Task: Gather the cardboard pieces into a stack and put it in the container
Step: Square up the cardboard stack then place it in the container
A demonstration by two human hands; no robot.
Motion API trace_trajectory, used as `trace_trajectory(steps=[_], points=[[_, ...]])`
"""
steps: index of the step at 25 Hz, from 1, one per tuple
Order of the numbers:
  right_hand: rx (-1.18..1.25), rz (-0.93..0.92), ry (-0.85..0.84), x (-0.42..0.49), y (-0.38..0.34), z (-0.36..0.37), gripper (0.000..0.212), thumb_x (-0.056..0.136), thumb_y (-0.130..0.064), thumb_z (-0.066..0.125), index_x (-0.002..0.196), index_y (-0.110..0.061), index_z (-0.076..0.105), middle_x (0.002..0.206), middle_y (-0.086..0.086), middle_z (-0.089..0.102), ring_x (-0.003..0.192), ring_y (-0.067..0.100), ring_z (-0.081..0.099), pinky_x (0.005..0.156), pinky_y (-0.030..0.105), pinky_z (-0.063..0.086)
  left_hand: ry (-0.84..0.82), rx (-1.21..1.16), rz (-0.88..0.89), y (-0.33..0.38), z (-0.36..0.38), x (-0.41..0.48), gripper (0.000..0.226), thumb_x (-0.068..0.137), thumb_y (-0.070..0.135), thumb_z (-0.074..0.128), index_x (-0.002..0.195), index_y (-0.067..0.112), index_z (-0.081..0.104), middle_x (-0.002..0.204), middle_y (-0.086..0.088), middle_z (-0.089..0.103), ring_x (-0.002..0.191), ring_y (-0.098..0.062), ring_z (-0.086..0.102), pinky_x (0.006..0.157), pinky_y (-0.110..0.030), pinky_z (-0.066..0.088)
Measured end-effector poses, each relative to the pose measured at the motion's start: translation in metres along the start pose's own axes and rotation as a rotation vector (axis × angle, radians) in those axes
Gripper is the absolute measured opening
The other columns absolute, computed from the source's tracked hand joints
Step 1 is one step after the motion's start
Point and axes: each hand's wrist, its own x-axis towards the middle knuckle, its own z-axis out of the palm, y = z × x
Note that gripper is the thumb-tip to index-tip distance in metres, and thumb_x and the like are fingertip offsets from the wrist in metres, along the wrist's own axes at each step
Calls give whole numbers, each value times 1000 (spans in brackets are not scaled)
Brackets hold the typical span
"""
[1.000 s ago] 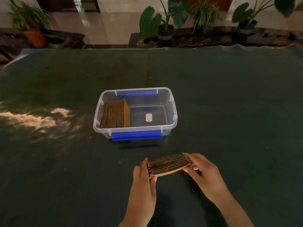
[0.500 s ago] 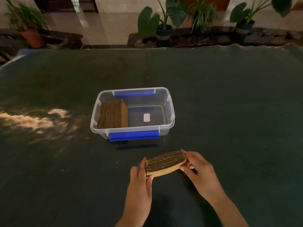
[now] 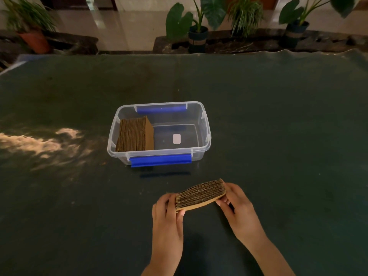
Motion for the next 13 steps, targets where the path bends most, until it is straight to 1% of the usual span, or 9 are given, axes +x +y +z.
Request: trace_trajectory(steps=[2,3,4,6,8,9,11,12,13], points=[[15,-18,-4,0,-4,-10,47,85,-13,63,130,-19,51,125,-7,53,97,1,58,92,16,50,-6,-9,50,-1,-7,-1,47,68,5,76,112,9,59,109,-8,63,99,-4,42,84,-19,37],[17,-27,-5,2,-9,-17,45,84,-13,64,128,-19,53,124,-6,55,99,3,60,93,25,53,-6,2,84,1,-14,-2,47,65,6,79,107,10,61,102,-7,66,94,-4,45,80,-18,39],[22,-51,-2,6,-16,-29,44,83,-12,65,125,-20,56,122,-6,57,99,4,61,92,28,54,11,12,118,4,-23,1,45,63,8,80,105,11,62,98,-6,67,91,-3,47,77,-16,40],[53,-136,1,17,-35,-56,40,81,-8,67,119,-20,62,116,-8,61,97,3,63,89,23,55,35,-20,151,15,-43,8,40,66,11,77,104,12,63,99,-6,67,89,-4,51,76,-16,40],[74,-242,-5,42,-64,-90,37,79,-4,69,113,-18,66,108,-7,63,93,4,64,84,15,53,104,-65,176,32,-71,26,37,73,16,72,109,14,62,104,-6,65,92,-8,56,80,-23,47],[65,-297,-13,59,-80,-106,34,79,-2,69,110,-16,68,105,-5,64,91,7,64,83,14,52,128,-93,179,41,-86,38,36,77,20,68,112,16,60,108,-4,64,96,-10,58,84,-28,50],[42,-371,-54,103,-107,-130,30,77,0,71,105,-10,69,104,1,62,88,12,65,83,17,54,163,-127,193,57,-110,65,37,82,27,62,117,21,54,112,2,61,101,-9,57,92,-29,48],[48,-382,-104,128,-117,-137,28,76,2,71,102,-10,69,104,4,59,86,14,65,84,20,55,176,-132,202,63,-119,79,39,83,29,60,120,24,50,114,6,60,103,-7,55,94,-27,45],[57,-374,-178,151,-125,-141,29,76,3,71,99,-15,68,102,5,57,86,15,66,86,24,55,170,-135,205,67,-124,92,44,84,29,60,125,27,44,117,9,58,106,-6,54,95,-26,43]])
